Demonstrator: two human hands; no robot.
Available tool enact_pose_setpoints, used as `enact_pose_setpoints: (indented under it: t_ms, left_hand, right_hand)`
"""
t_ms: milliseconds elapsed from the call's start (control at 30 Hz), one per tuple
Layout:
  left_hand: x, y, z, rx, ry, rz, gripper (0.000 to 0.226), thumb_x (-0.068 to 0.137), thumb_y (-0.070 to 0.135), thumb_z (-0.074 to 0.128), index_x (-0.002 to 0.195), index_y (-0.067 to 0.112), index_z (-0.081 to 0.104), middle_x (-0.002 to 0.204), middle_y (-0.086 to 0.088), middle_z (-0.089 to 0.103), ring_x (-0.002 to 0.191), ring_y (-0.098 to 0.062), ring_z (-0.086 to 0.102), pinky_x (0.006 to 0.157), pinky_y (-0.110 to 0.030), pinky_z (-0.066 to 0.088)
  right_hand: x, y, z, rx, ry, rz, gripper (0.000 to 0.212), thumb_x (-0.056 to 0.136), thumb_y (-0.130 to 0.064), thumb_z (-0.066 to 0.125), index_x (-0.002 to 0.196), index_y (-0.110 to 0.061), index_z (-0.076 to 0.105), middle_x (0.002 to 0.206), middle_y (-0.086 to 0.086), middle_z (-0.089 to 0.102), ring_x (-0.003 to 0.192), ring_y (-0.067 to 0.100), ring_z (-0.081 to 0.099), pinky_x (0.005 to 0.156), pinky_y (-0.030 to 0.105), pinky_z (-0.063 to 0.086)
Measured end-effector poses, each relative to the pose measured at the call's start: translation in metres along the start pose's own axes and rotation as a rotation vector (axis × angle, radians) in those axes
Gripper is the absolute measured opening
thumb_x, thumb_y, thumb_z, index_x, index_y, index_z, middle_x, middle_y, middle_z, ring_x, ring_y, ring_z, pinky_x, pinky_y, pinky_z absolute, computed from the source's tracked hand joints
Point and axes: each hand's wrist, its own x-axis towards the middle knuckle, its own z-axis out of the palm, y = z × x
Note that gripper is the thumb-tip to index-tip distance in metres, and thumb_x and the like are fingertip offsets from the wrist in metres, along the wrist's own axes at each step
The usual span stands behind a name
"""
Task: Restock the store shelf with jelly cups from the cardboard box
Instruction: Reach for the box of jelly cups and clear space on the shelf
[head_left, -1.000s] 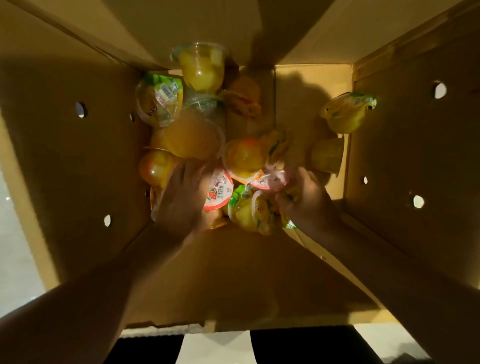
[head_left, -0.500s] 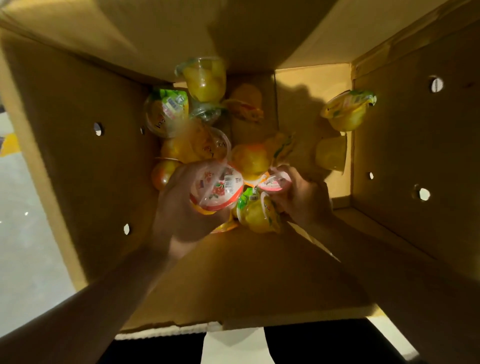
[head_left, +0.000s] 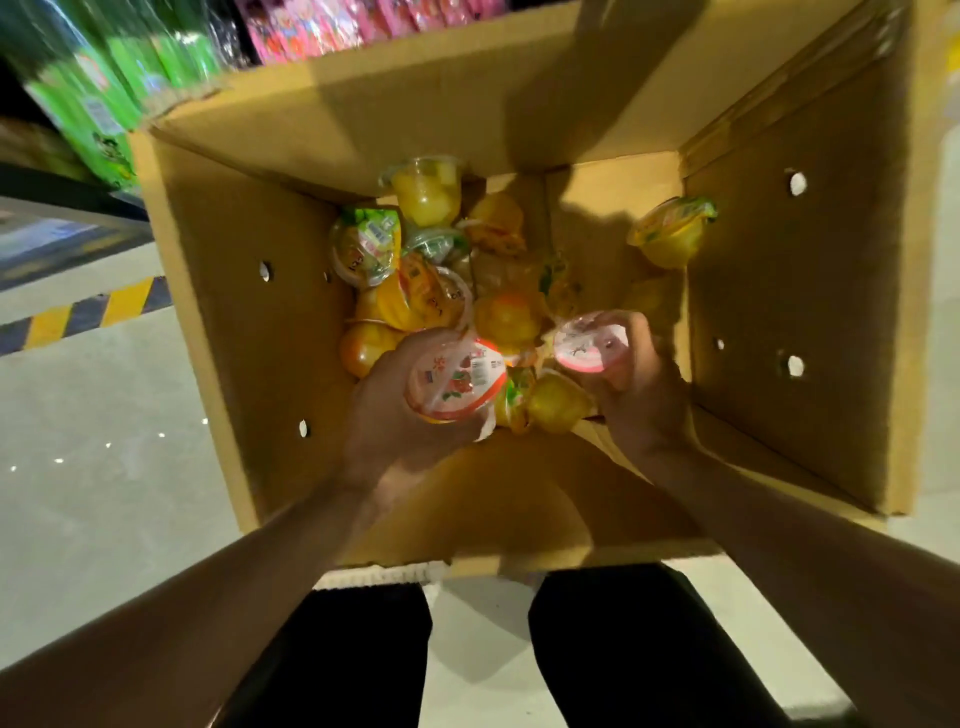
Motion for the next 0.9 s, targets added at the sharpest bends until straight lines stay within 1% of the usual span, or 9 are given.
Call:
enact_pose_setpoints:
  t_ms: [100, 200, 333, 400, 467, 567, 633, 767, 900]
  left_hand:
    - [-0.023, 0.022, -0.002, -0.116, -0.011, -0.010, 0.089, 0.051, 0.031, 0.096, 0.130, 0.032, 0.054, 0.119, 0.004, 0.067, 0.106, -0.014, 0.069, 0.083, -0.040, 0.062]
    - [-0.059, 0.065, -0.010, -0.190, 0.049, -0.029, 0.086, 0.055, -0.001, 0.095, 0.125, 0.023, 0.053, 0.110, 0.001, 0.068, 0.095, -0.008, 0.070, 0.068, -0.018, 0.057]
    - [-0.126, 0.142, -0.028, -0.239, 0.141, -0.015, 0.068, 0.058, 0.007, 0.095, 0.109, 0.036, 0.061, 0.100, 0.019, 0.070, 0.089, 0.002, 0.068, 0.067, -0.010, 0.050]
    - [-0.163, 0.183, -0.044, -0.249, 0.185, 0.054, 0.065, 0.057, 0.014, 0.095, 0.108, 0.038, 0.063, 0.104, 0.022, 0.069, 0.093, 0.001, 0.068, 0.073, -0.012, 0.051]
    - [-0.203, 0.226, -0.063, -0.274, 0.196, 0.114, 0.062, 0.060, 0.020, 0.094, 0.111, 0.041, 0.065, 0.113, 0.018, 0.069, 0.103, -0.005, 0.067, 0.084, -0.023, 0.056]
    - [-0.264, 0.295, -0.104, -0.330, 0.128, 0.177, 0.057, 0.070, 0.029, 0.087, 0.121, 0.039, 0.064, 0.122, 0.013, 0.069, 0.113, -0.012, 0.066, 0.094, -0.041, 0.057]
    - [-0.302, 0.337, -0.131, -0.358, 0.094, 0.248, 0.056, 0.076, 0.023, 0.088, 0.126, 0.027, 0.063, 0.126, 0.006, 0.069, 0.118, -0.017, 0.065, 0.100, -0.051, 0.053]
    - [-0.379, 0.409, -0.192, -0.352, 0.164, 0.332, 0.056, 0.070, 0.036, 0.086, 0.121, 0.036, 0.064, 0.124, 0.012, 0.067, 0.120, -0.013, 0.062, 0.104, -0.049, 0.050]
    - [-0.441, 0.457, -0.244, -0.359, 0.242, 0.471, 0.052, 0.078, 0.014, 0.083, 0.125, 0.017, 0.061, 0.128, 0.002, 0.066, 0.120, -0.019, 0.063, 0.100, -0.050, 0.053]
  right_hand:
    - [-0.022, -0.030, -0.052, 0.164, -0.044, -0.097, 0.048, 0.093, -0.028, 0.073, 0.128, -0.045, 0.045, 0.129, -0.002, 0.061, 0.117, 0.023, 0.062, 0.078, 0.046, 0.061]
    - [-0.049, -0.073, -0.103, 0.230, -0.084, -0.139, 0.054, 0.088, -0.021, 0.073, 0.128, -0.046, 0.045, 0.132, -0.008, 0.061, 0.119, 0.022, 0.061, 0.085, 0.047, 0.060]
    - [-0.096, -0.147, -0.180, 0.255, -0.016, -0.163, 0.063, 0.083, -0.015, 0.079, 0.126, -0.048, 0.048, 0.125, -0.017, 0.064, 0.113, 0.011, 0.064, 0.088, 0.042, 0.058]
    - [-0.127, -0.189, -0.227, 0.290, 0.001, -0.164, 0.066, 0.084, -0.013, 0.079, 0.119, -0.060, 0.049, 0.114, -0.033, 0.063, 0.106, -0.006, 0.061, 0.088, 0.024, 0.055]
    - [-0.161, -0.222, -0.274, 0.398, -0.014, -0.167, 0.062, 0.089, -0.007, 0.075, 0.117, -0.057, 0.054, 0.115, -0.035, 0.063, 0.107, -0.009, 0.061, 0.087, 0.013, 0.050]
    - [-0.218, -0.275, -0.345, 0.466, -0.080, -0.160, 0.057, 0.093, -0.012, 0.073, 0.139, -0.037, 0.050, 0.134, -0.014, 0.061, 0.121, 0.009, 0.061, 0.090, 0.028, 0.057]
    - [-0.245, -0.307, -0.389, 0.463, -0.084, -0.211, 0.059, 0.093, -0.018, 0.074, 0.142, -0.034, 0.047, 0.136, -0.013, 0.059, 0.123, 0.009, 0.060, 0.089, 0.029, 0.059]
    - [-0.295, -0.390, -0.466, 0.427, -0.087, -0.332, 0.062, 0.091, -0.019, 0.075, 0.124, -0.063, 0.048, 0.118, -0.035, 0.062, 0.110, -0.007, 0.061, 0.081, 0.012, 0.053]
    - [-0.331, -0.459, -0.519, 0.544, -0.118, -0.435, 0.056, 0.085, -0.014, 0.078, 0.132, -0.035, 0.055, 0.118, -0.016, 0.069, 0.107, -0.001, 0.066, 0.079, 0.013, 0.053]
